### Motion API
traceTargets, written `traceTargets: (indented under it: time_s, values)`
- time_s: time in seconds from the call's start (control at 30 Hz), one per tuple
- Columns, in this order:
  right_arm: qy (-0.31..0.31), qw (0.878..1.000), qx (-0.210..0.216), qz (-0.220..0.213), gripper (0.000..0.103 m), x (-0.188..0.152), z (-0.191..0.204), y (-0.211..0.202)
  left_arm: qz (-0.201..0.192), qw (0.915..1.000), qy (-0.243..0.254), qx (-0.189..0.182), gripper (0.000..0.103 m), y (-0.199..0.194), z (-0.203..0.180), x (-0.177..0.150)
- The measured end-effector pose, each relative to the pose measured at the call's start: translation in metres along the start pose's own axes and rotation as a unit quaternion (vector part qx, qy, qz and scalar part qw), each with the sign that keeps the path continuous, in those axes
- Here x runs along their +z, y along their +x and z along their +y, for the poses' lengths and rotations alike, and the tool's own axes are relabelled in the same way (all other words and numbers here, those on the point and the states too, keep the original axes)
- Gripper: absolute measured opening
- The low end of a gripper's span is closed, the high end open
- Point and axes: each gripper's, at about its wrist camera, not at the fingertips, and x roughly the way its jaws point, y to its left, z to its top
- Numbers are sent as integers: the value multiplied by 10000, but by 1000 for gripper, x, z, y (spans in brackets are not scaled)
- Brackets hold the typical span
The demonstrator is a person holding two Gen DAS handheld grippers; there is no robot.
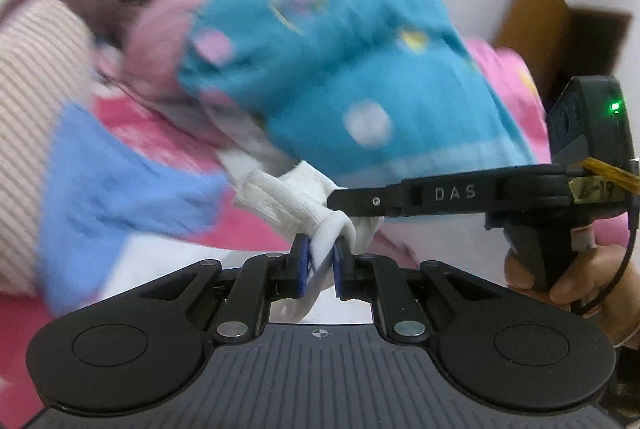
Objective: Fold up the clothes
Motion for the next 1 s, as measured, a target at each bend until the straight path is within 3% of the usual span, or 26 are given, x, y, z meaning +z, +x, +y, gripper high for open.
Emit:
traceTargets:
  time_s: [0.13, 0.3, 0.4, 0.53, 0.63, 0.73, 0.8, 0.87, 0.9, 1.0]
  values:
    - [289, 9973, -654, 191, 9, -55, -46, -14, 551, 9962, 646, -184, 11, 42, -39, -48]
    - [660, 9871, -1307, 645, 11, -117, -93, -19, 1180, 9823, 1422, -316, 12, 75, -75, -106]
    - [1098, 9792, -1496, 824, 12, -141, -114, -28, 1421, 9724, 1802, -431, 13, 82, -88, -127]
    - [1824, 9671, -1640, 670, 13, -158, -129, -56, 1671, 9638, 1997, -577, 17, 77, -90, -137]
    - [2420, 9567, -1514, 574, 17, -168, -137, -75, 1794, 9610, 1982, -710, 25, 69, -90, -139]
    - [2821, 9514, -1134, 484, 31, -166, -132, -80, 1797, 9593, 2016, -823, 35, 62, -91, -141]
    - [3060, 9467, -911, 432, 57, -166, -129, -81, 1778, 9578, 2102, -826, 39, 57, -95, -145]
    - [3295, 9406, -719, 388, 67, -167, -125, -79, 1780, 9564, 2171, -812, 40, 58, -100, -149]
    - [3537, 9323, -648, 381, 67, -171, -127, -77, 1771, 9563, 2188, -796, 40, 58, -101, -149]
    - [4515, 8917, -285, 163, 67, -191, -139, -76, 1732, 9571, 2206, -727, 40, 60, -104, -150]
